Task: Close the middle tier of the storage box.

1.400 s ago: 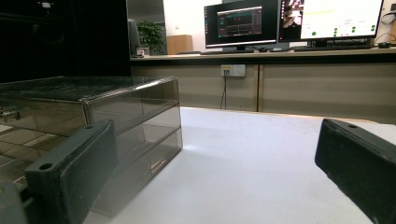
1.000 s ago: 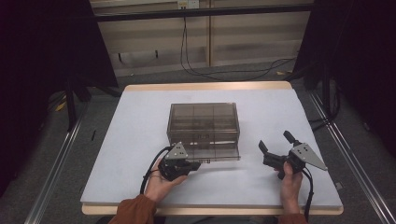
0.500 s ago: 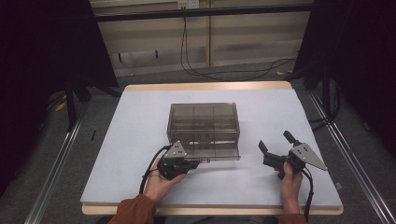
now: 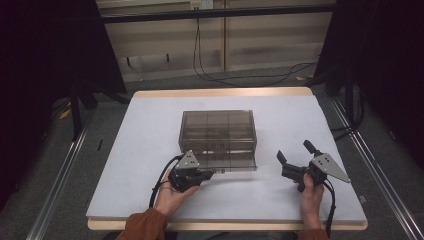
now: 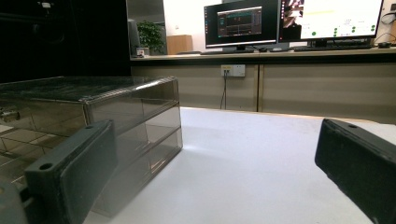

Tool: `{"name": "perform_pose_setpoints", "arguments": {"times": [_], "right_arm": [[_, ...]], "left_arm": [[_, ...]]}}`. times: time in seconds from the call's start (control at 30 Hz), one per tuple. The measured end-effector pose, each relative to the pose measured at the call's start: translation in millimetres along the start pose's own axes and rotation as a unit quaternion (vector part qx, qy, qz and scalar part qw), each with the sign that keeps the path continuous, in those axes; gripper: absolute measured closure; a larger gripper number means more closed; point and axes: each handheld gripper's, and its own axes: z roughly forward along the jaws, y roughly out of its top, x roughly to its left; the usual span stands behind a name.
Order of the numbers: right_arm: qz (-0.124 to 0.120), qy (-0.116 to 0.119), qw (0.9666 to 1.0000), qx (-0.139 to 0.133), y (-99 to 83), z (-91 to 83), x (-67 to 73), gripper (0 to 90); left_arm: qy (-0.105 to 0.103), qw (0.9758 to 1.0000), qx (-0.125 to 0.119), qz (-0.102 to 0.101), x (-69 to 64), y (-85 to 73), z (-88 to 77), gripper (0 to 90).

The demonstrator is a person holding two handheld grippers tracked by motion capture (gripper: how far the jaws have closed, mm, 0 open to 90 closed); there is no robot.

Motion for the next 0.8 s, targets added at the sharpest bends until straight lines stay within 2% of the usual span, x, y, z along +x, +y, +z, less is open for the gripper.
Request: {"name": "perform_pose_setpoints", "arguments": {"times": [0.8], "right_arm": [[0.0,0.0,1.0,0.0,0.0,0.0,0.0,0.0]], "left_arm": [[0.004,1.0,-0.008,-0.002,4.0,2.4,0.8,90.0]]}}
